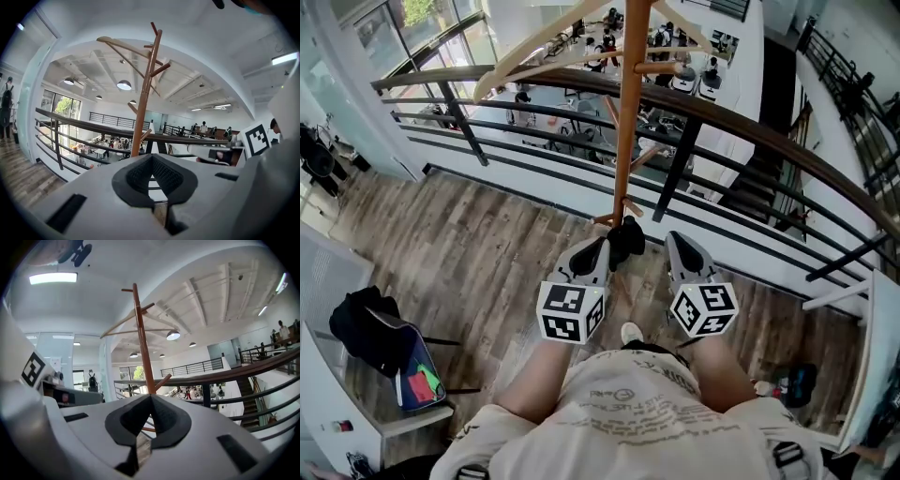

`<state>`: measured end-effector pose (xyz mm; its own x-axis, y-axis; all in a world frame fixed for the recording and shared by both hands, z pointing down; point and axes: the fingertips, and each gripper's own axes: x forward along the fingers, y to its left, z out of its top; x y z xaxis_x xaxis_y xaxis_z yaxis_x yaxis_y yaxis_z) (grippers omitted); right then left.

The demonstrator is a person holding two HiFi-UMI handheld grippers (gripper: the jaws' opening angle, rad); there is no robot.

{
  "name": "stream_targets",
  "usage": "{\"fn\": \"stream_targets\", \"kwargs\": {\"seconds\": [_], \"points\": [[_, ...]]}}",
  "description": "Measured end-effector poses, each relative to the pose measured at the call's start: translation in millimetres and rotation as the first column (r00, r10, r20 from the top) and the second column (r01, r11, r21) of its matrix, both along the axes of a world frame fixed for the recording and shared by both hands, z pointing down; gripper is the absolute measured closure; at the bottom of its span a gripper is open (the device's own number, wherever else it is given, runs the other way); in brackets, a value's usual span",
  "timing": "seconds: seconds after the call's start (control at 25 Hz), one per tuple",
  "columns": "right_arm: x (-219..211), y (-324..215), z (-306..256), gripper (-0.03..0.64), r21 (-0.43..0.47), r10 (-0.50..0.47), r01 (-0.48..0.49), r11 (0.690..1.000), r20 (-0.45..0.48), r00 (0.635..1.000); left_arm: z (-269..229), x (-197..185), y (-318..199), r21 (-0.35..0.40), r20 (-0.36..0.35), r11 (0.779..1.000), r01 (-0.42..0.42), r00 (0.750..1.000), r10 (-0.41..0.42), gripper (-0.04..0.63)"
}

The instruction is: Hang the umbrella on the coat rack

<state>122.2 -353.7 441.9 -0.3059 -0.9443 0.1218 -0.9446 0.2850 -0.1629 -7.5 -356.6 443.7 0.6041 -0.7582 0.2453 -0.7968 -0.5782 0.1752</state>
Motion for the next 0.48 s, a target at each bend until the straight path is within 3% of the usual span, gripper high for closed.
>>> {"fn": "stream_targets", "kwargs": {"seconds": [0.2,0.32,0.48], "points": [[-9.3,37.4,-34.9,0.615,0.086,0.032,-0.027,0.996,-0.061,0.998,-0.7,-5.9,24.1,0.005,-0.007,0.999,-0.038,0.999,0.038,0.597],[-19.1,56.0,-28.3,0.616,0.080,0.052,-0.045,0.996,-0.094,0.994,1.7,-12.0,42.7,0.008,-0.002,0.998,-0.066,0.998,0.066,0.597],[-32.0,80.4,-10.6,0.617,0.041,0.058,-0.056,0.998,-0.048,0.997,9.8,-23.8,63.8,0.003,0.017,0.996,-0.095,0.995,0.095,0.597]]}}
